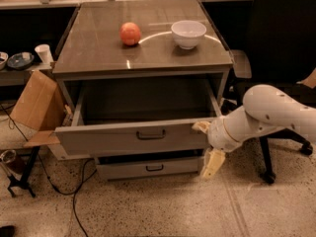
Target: Close top drawer
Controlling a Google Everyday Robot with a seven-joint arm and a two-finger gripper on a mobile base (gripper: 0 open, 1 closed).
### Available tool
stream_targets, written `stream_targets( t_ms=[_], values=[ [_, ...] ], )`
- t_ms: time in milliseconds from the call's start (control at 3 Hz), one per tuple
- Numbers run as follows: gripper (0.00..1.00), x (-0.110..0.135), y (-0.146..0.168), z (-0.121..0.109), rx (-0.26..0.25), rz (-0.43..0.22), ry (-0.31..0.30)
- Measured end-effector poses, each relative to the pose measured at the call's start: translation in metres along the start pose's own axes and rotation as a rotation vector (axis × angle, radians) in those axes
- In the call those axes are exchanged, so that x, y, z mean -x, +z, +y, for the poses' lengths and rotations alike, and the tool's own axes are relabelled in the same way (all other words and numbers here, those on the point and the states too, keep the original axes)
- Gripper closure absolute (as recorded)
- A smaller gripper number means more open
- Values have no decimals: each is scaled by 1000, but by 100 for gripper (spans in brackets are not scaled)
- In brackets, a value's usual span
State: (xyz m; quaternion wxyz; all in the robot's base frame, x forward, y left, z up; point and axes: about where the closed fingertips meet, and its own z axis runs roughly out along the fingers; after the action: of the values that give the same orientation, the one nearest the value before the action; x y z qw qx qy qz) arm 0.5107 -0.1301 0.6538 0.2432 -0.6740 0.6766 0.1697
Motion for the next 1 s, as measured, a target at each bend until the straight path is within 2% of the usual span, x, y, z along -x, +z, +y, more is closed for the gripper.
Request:
stream_targets(
  t_ms=[333, 667, 1000],
  values=[
    [0, 1, 0, -1, 0, 0, -1],
    [19, 12, 9, -27, -9, 12, -4],
    [42, 19, 17, -52, -21, 30, 7]
  ],
)
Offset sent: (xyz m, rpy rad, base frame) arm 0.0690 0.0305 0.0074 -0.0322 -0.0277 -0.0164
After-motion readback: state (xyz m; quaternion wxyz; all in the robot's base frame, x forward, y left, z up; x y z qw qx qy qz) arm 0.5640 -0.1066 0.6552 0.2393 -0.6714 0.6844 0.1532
